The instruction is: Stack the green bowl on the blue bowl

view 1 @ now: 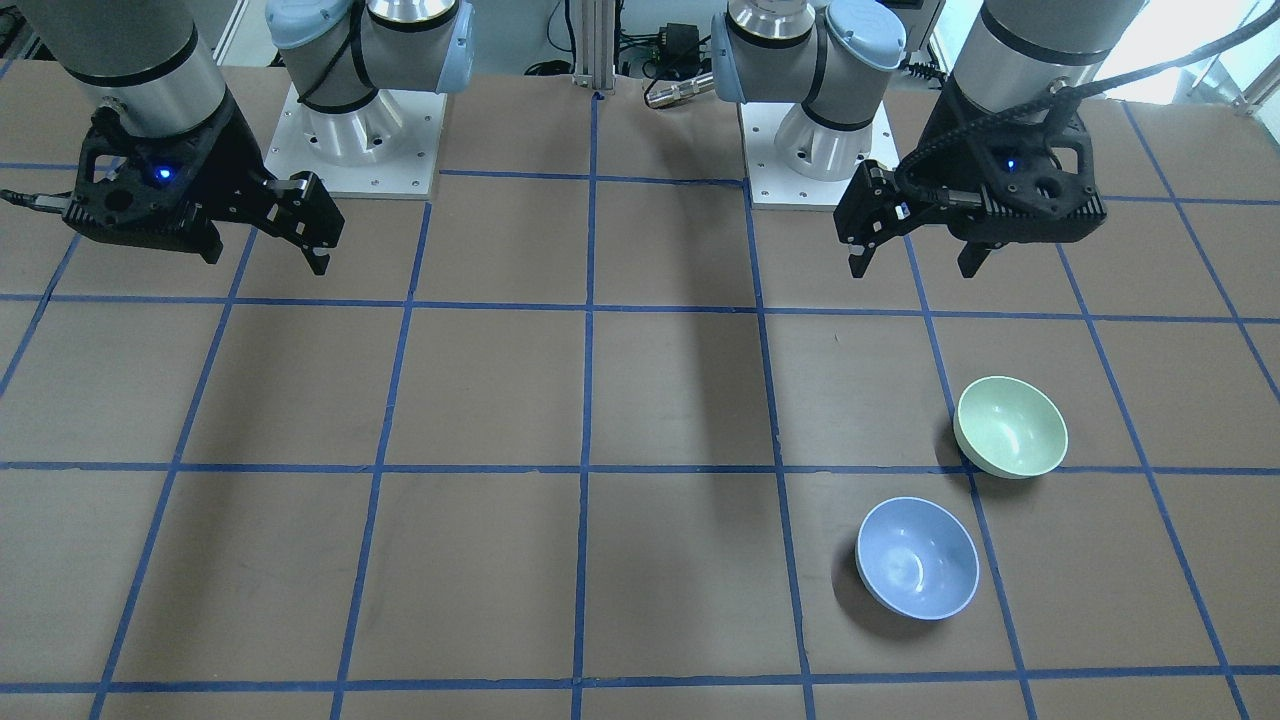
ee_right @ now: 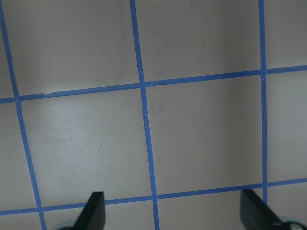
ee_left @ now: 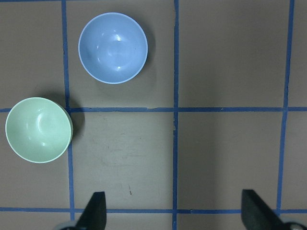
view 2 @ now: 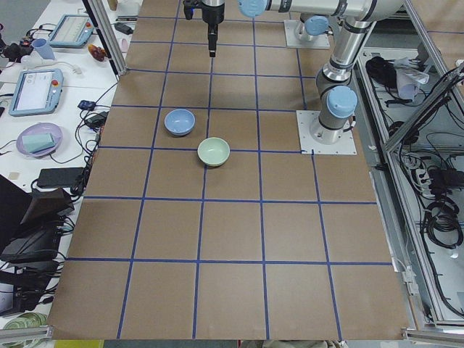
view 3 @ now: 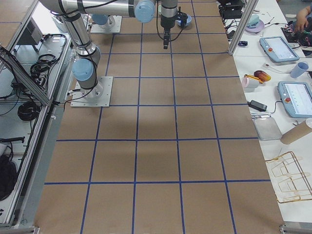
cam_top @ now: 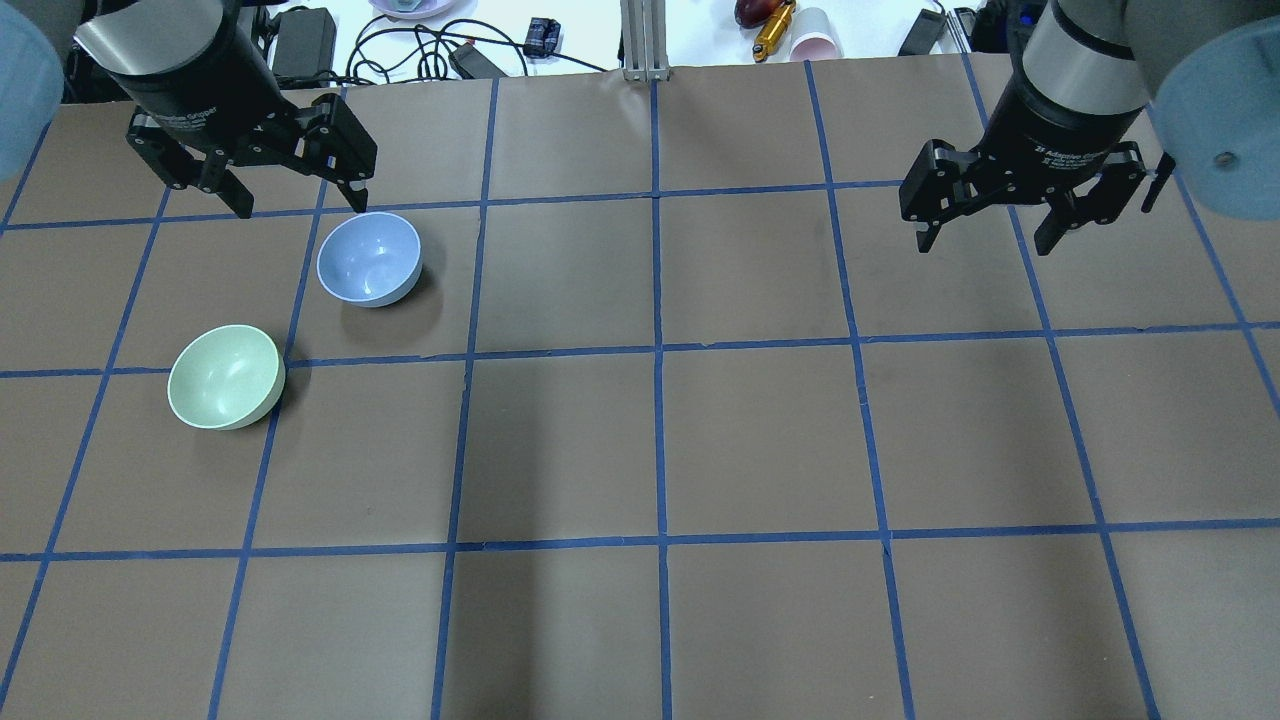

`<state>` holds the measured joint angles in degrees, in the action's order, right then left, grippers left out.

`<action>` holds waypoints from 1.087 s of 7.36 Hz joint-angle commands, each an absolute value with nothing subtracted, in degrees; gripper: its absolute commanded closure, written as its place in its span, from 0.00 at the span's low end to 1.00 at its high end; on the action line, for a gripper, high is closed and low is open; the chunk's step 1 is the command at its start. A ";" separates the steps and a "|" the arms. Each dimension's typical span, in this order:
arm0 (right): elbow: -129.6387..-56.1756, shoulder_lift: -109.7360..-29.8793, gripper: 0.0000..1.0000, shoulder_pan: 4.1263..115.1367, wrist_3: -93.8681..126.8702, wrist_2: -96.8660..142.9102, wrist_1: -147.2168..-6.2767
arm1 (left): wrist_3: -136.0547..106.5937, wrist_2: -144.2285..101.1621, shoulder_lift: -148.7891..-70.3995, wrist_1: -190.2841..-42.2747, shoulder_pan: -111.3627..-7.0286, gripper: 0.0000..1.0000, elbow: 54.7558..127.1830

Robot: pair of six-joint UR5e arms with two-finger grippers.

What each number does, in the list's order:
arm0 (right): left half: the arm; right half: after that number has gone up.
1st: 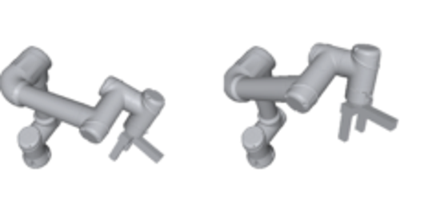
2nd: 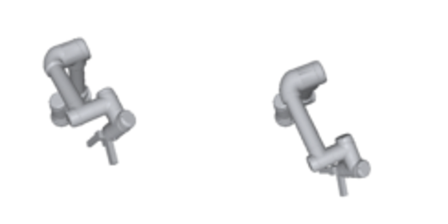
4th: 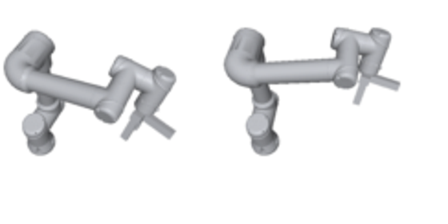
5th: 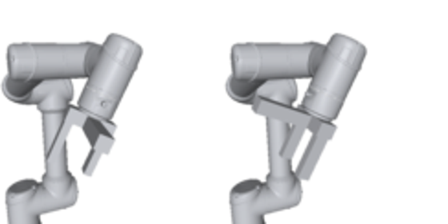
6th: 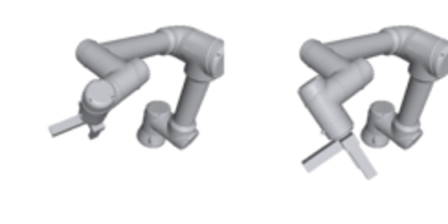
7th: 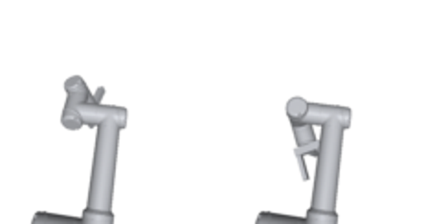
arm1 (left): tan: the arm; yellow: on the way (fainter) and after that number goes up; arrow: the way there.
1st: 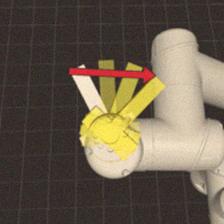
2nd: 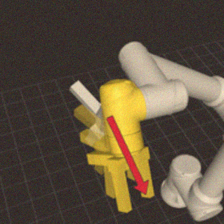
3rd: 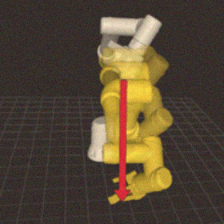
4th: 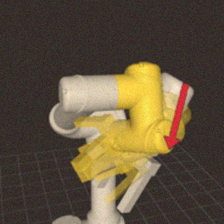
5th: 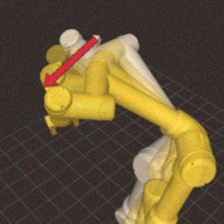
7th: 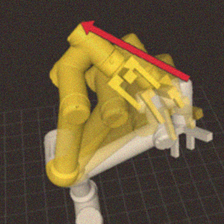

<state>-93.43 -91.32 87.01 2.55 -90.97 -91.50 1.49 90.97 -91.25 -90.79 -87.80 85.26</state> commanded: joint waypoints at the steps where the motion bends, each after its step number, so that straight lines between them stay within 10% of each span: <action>1: -93.43 -91.32 0.00 87.01 2.55 -90.97 -91.49 | 1.49 90.97 -91.23 -90.79 -87.80 0.00 85.43; 8: -93.43 -91.32 0.00 87.01 2.55 -90.97 -91.49 | 1.85 90.88 -91.32 -90.79 -86.84 0.00 85.17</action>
